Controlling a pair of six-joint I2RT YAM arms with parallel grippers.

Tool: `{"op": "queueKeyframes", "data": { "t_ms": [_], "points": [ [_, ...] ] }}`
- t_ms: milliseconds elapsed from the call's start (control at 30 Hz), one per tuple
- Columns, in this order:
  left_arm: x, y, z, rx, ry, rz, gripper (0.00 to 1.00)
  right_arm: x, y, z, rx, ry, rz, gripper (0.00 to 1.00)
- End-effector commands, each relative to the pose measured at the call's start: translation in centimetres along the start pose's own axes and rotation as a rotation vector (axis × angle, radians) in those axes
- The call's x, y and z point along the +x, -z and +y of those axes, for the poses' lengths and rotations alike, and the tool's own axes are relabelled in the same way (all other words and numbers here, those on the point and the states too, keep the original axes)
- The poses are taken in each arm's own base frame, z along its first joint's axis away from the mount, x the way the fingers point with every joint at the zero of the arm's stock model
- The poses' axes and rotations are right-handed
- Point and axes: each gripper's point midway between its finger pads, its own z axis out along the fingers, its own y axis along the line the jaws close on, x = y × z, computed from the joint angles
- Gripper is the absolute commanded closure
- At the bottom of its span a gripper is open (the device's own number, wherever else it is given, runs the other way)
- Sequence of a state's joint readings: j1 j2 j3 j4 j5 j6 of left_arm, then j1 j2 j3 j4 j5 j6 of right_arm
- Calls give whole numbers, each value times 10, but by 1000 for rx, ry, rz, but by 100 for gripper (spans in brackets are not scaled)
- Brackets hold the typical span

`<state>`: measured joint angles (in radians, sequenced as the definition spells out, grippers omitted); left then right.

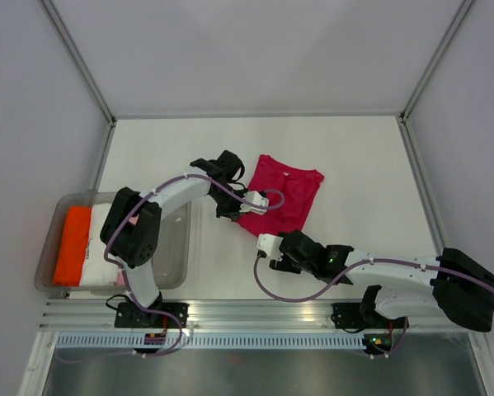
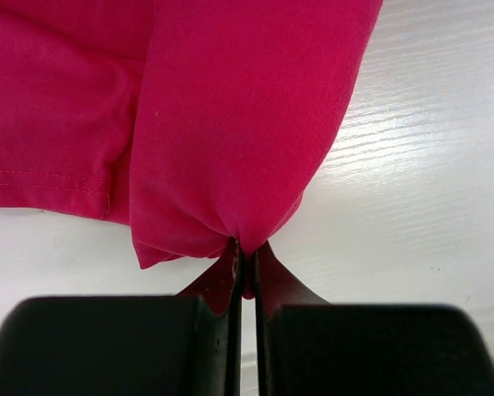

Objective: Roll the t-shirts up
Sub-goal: Roll the tshirt

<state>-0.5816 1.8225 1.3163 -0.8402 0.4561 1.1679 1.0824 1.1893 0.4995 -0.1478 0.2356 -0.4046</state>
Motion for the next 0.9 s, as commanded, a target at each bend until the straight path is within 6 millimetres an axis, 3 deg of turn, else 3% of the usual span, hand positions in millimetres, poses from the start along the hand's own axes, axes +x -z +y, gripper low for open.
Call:
{"op": "queueKeyframes", "data": {
  "t_ms": [0, 67, 233, 267, 300, 333, 367, 433, 500, 533, 567, 633, 667, 733, 800, 867],
  "points": [
    [-13, 4, 0, 18, 31, -51, 98, -6, -6, -13, 83, -13, -9, 36],
    [-14, 5, -1, 22, 35, -55, 98, 7, -12, -7, 75, -16, 28, 37],
    [-12, 4, -5, 41, 37, -54, 98, 11, -19, -7, 89, -25, 53, 42],
    [-12, 3, -6, 47, 39, -55, 98, 6, -20, -9, 86, -26, 52, 63],
    [-12, 2, -8, 54, 39, -58, 98, 14, -23, -5, 70, -27, 92, 78],
    [-12, 3, -12, 71, 37, -56, 98, 17, -24, -5, 64, -30, 112, 92],
    [-14, 4, -14, 80, 34, -64, 98, 16, -25, -6, 53, -37, 124, 100],
    [-12, 7, -20, 103, 22, -59, 98, 24, -20, -2, -7, -45, 168, 100],
    [-10, 15, -33, 157, 25, -62, 98, 17, -10, -2, -55, -57, 145, 100],
    [-11, 19, -37, 179, 24, -69, 98, 9, -7, 9, -131, -45, 98, 100],
    [-11, 25, -56, 254, 50, -71, 98, 1, 2, 10, -157, -46, 40, 100],
    [-9, 29, -72, 321, 36, -72, 98, -3, 11, 21, -269, -34, -24, 100],
    [-6, 33, -88, 382, 56, -67, 98, 5, 17, 20, -292, -41, -13, 100],
    [-3, 33, -100, 431, 55, -68, 98, 6, 24, 24, -351, -42, -18, 100],
    [-4, 35, -105, 461, 79, -71, 98, 2, 31, 25, -423, -75, -48, 100],
    [-8, 34, -96, 462, 98, -90, 98, -5, 29, 15, -426, -118, -83, 100]
  ]
}}
